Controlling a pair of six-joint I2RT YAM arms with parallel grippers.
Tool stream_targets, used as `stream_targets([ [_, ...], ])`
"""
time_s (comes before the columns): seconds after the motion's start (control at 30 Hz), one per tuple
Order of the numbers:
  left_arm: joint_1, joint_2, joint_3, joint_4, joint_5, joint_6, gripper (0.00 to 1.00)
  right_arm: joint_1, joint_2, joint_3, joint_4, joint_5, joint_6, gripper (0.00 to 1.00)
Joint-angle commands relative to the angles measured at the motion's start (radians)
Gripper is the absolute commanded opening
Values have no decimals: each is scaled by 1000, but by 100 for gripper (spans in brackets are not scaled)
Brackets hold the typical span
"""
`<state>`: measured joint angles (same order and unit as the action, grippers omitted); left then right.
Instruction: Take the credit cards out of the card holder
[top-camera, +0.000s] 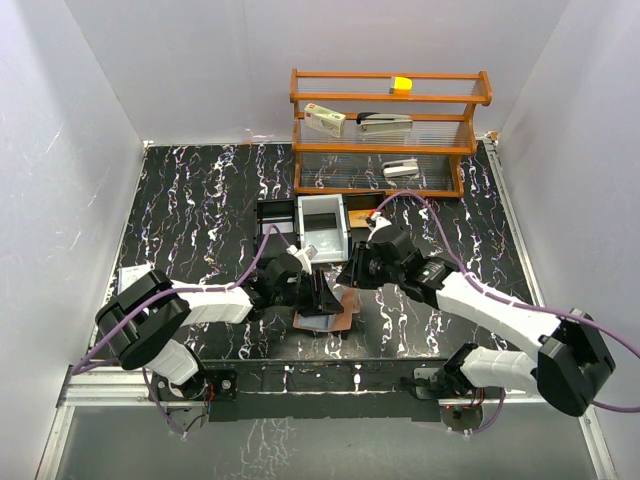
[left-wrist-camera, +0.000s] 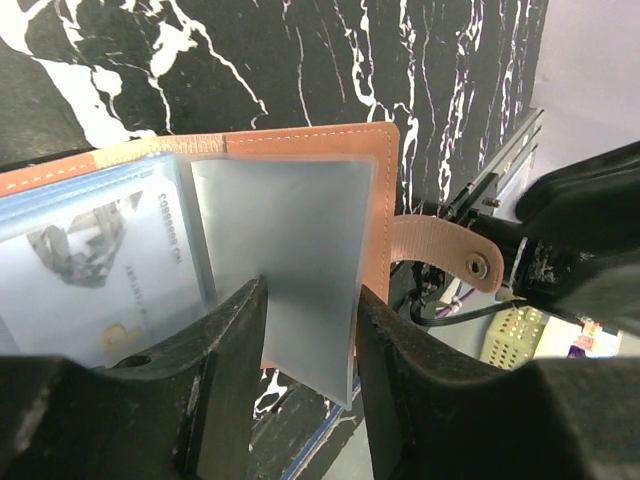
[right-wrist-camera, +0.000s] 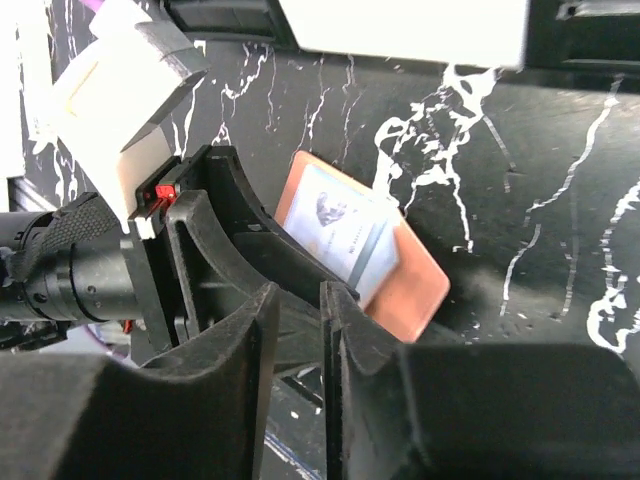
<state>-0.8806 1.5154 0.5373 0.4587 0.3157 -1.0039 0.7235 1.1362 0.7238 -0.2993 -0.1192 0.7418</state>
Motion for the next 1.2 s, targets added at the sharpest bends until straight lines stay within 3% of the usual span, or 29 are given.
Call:
stream_targets([
  [0.0, -9, -9, 3, 25, 44, 25, 41, -4, 61, 44, 94, -125, 18, 19],
  [0.17, -11, -9, 10, 18, 60, 40, 47, -4, 86, 8, 157, -186, 34, 18],
  [0.47, -12, -44, -27, 17, 75, 50, 50, -4, 200, -9, 53, -196, -16, 17],
  [0.6, -11, -102, -46, -20, 45, 62, 57, -4, 195, -26, 25, -148, -35, 18],
  [0.83, -10, -288, -53, -265, -100, 127, 65, -2, 241, -18, -6, -120, -67, 22],
  [0.97, -7, -374, -23, -482, -268, 147, 70, -2, 221, -14, -15, -72, -57, 27],
  [1.17, 15, -405, -2, -605, -364, 149, 76, 3, 232, 22, -52, -19, -63, 30],
])
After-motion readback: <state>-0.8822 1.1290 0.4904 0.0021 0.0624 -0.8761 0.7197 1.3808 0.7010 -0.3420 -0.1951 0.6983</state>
